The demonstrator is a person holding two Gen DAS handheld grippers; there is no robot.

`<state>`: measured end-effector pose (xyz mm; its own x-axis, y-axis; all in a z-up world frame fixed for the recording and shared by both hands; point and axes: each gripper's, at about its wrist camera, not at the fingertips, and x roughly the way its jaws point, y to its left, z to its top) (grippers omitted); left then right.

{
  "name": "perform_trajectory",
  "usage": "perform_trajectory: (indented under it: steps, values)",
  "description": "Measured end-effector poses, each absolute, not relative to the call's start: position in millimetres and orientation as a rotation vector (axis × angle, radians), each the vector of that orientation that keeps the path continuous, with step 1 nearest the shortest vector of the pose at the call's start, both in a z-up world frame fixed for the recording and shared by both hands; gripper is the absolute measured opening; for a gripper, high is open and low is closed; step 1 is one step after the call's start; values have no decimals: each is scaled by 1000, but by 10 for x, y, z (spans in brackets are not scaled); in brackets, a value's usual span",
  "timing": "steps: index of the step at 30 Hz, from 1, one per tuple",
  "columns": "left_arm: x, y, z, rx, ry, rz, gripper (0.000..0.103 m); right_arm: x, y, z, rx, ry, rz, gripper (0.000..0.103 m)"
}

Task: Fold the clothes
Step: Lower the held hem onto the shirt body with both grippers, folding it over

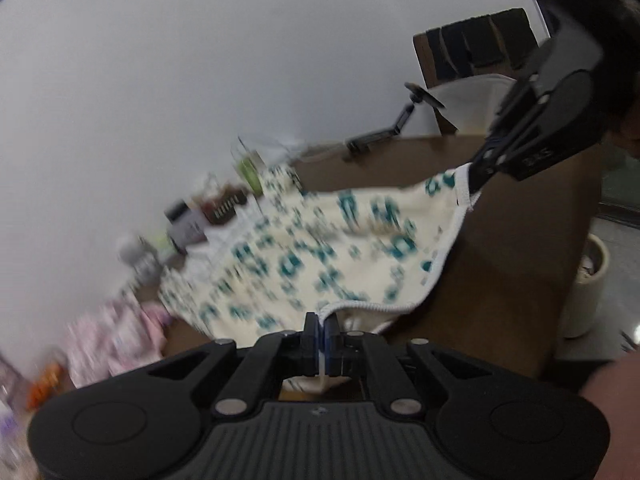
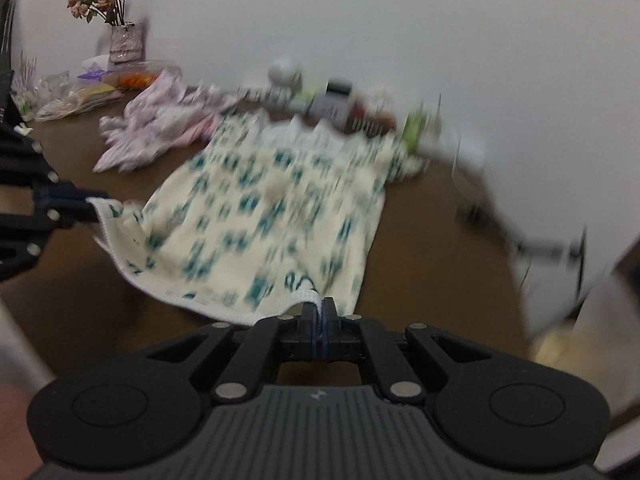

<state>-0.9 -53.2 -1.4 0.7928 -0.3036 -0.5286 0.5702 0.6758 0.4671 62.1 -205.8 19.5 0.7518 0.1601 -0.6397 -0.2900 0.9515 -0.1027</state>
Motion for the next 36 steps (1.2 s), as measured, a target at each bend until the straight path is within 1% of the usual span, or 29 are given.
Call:
perform_trajectory:
  steps: [1, 2, 4, 7, 8, 9, 10, 11, 13, 14, 15, 17, 18, 19, 20, 23, 27, 28, 29, 30, 31, 32, 33, 35, 36]
  values:
    - [228, -443, 42, 652, 450, -510, 1, 520, -2191, 290, -180, 682, 247, 2]
    - [330, -433, 73, 644, 464, -510, 1, 343, -2316, 271, -161, 685, 248, 2]
    - [107, -596, -105, 641, 484, -510, 1, -57, -2497, 277, -126, 694, 252, 2]
    - [-313, -686, -271, 636, 511, -520, 2, -51, -2461, 137, -100, 721, 258, 3]
    - [-472, -698, -304, 632, 521, -524, 2, -75, -2467, 73, -91, 731, 262, 4]
    - [-581, -681, -299, 622, 535, -530, 7, -105, -2476, 5, -82, 740, 268, 6]
    - [-586, -662, -337, 606, 556, -539, 9, -134, -2485, -64, -72, 749, 273, 15]
    - [-605, -614, -396, 578, 580, -553, 14, -164, -2494, -132, -63, 759, 278, 34]
    - [-482, -474, -355, 500, 625, -598, 28, -176, -2566, -124, -21, 763, 313, 54]
    - [-405, -404, -322, 459, 643, -617, 42, -162, -2648, -79, 19, 757, 327, 55]
    - [-303, -334, -270, 413, 653, -633, 48, -146, -2735, -29, 62, 750, 340, 55]
    - [-104, -191, -160, 320, 668, -659, 52, -114, -2909, 72, 146, 736, 367, 65]
    - [-14, -117, -92, 273, 666, -662, 57, -52, -2928, 119, 148, 718, 357, 67]
    - [69, -66, -31, 240, 662, -659, 60, 17, -2939, 166, 145, 699, 344, 68]
    - [139, -52, 17, 230, 655, -646, 62, 85, -2950, 213, 141, 679, 330, 68]
    - [318, 10, 129, 255, 628, -598, 62, 385, -2802, 284, 96, 649, 316, 69]
    - [829, -100, 84, 309, 670, -521, 62, 991, -2416, 164, 26, 698, 328, 66]
    - [943, -145, 52, 309, 693, -507, 61, 1113, -2333, 114, 3, 720, 322, 59]
    - [1036, -184, 5, 311, 715, -498, 60, 1217, -2270, 50, -22, 752, 312, 42]
    - [1129, -222, -41, 312, 737, -489, 56, 1291, -2260, -15, -29, 782, 313, 31]
    - [1206, -260, -86, 313, 757, -485, 49, 1361, -2258, -80, -33, 813, 317, 11]
    - [1256, -302, -126, 311, 771, -492, 34, 1364, -2326, -101, -18, 818, 307, 8]
    - [1292, -338, -157, 306, 782, -508, 23, 1359, -2404, -116, 0, 819, 295, 8]
    - [1284, -335, -196, 313, 799, -544, 18, 1343, -2597, -133, 60, 821, 266, 7]
    - [1267, -326, -207, 323, 804, -556, 18, 1321, -2725, -144, 110, 822, 245, 7]
